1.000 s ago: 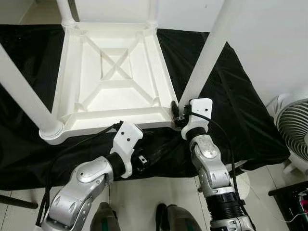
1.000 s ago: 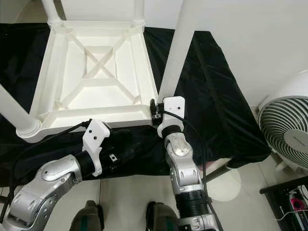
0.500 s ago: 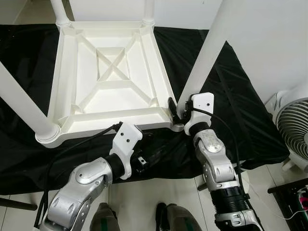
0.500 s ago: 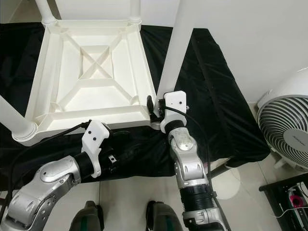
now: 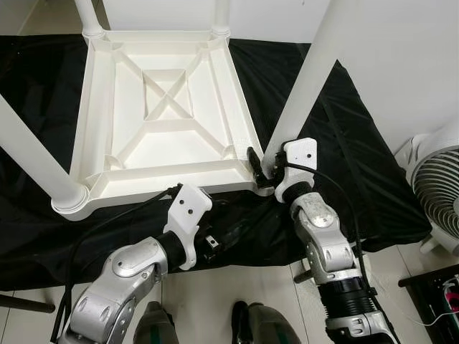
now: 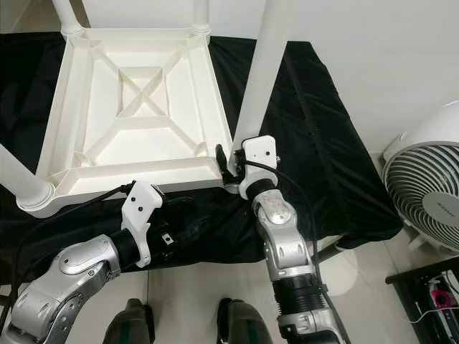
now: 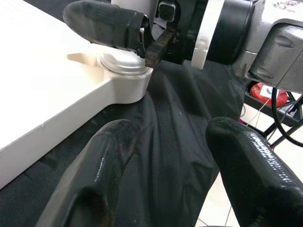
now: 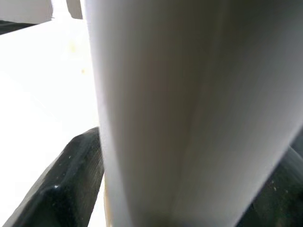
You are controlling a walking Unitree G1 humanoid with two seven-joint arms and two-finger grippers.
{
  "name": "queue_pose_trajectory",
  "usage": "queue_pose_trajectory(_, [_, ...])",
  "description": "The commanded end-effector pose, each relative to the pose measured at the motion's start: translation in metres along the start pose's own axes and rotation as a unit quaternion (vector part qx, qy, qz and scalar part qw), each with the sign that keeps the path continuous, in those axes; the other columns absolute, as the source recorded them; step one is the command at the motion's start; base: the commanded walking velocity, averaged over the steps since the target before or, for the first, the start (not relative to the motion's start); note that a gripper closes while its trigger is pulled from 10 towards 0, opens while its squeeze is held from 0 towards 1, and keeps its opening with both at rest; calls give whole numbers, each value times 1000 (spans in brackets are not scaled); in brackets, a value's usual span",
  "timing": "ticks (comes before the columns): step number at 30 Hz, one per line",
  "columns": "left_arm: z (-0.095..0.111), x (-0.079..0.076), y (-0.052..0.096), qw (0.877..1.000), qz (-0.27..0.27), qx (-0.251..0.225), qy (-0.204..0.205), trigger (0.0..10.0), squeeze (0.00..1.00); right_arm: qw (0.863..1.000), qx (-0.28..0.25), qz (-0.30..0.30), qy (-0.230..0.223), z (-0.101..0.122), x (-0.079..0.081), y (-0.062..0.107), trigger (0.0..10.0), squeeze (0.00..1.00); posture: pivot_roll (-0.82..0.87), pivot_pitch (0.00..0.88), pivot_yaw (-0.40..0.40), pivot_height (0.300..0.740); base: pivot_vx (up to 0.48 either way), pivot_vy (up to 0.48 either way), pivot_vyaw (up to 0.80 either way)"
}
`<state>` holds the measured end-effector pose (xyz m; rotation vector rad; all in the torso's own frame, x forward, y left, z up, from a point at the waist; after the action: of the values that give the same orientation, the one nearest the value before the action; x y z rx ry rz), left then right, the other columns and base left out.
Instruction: Building children table
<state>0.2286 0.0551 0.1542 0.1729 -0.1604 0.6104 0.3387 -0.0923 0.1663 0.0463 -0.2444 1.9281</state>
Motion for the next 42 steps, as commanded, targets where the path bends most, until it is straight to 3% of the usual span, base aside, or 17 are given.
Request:
queue_pose_trajectory(1, [1, 0, 0, 1000, 10, 3, 3, 10000, 0, 1000, 1, 25, -2, 4, -2, 4, 10000, 0, 76, 158, -45, 740, 0, 0, 0])
queue_pose_trajectory(11, [0, -3, 6, 1000, -8, 8, -2, 10000, 0, 989, 42, 137, 32, 11, -21, 10, 10000, 0, 54, 154, -32, 740, 0, 0, 0])
queue_pose_trajectory(13, [0, -3, 6, 1000, -8, 8, -2, 10000, 0, 989, 42, 137, 32, 11, -21, 10, 10000, 0, 54, 154, -32, 740, 0, 0, 0])
queue_pose_trajectory(18, [2, 2, 17, 1000, -9, 12, -8, 10000, 0, 970, 57, 229, 54, 20, -24, 11, 10000, 0, 59, 168, -31, 740, 0, 0, 0])
queue_pose_trajectory(22, [4, 10, 20, 1000, 0, 14, -15, 10000, 0, 965, 58, 251, 54, 21, -21, 5, 10000, 0, 62, 181, -31, 740, 0, 0, 0])
queue_pose_trajectory(23, [5, 12, 20, 1000, -1, 14, -18, 10000, 0, 961, 61, 262, 57, 21, -20, 4, 5451, 0, 61, 177, -29, 740, 0, 0, 0])
queue_pose_trajectory(24, [4, 14, 20, 1000, 3, 17, -19, 10000, 0, 959, 61, 271, 53, 21, -19, 3, 0, 0, 63, 196, -29, 740, 0, 0, 0])
queue_pose_trajectory(29, [4, 15, 20, 1000, 6, 16, -21, 10000, 0, 956, 64, 281, 51, 20, -18, 1, 0, 0, 59, 188, -31, 740, 0, 0, 0])
queue_pose_trajectory(35, [7, 13, 17, 1000, 12, 13, -16, 10000, 0, 954, 97, 281, 44, 3, -27, 8, 0, 0, 61, 203, -38, 740, 0, 0, 0])
queue_pose_trajectory(38, [6, 12, 17, 1000, 13, 14, -15, 10000, 0, 958, 102, 265, 44, -2, -33, 10, 0, 0, 58, 201, -38, 740, 0, 0, 0])
queue_pose_trajectory(42, [7, 14, 14, 1000, 14, 13, -18, 10000, 0, 979, 84, 180, 51, -2, -44, 4, 0, 0, 59, 198, -50, 740, 0, 0, 0])
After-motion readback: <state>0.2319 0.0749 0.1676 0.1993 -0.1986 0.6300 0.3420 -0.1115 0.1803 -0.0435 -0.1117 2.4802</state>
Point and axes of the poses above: a point about 5 cm out from each wrist's last joint towards the gripper, its own y axis pointing back from the gripper into the wrist, its own z axis along the axis of the wrist's last joint, x = y × z, the point moved 4 cm from there along -y, pointing out of the wrist towards the gripper, and after that the axes turned 14 degrees about -y, right-handed, at the moved point
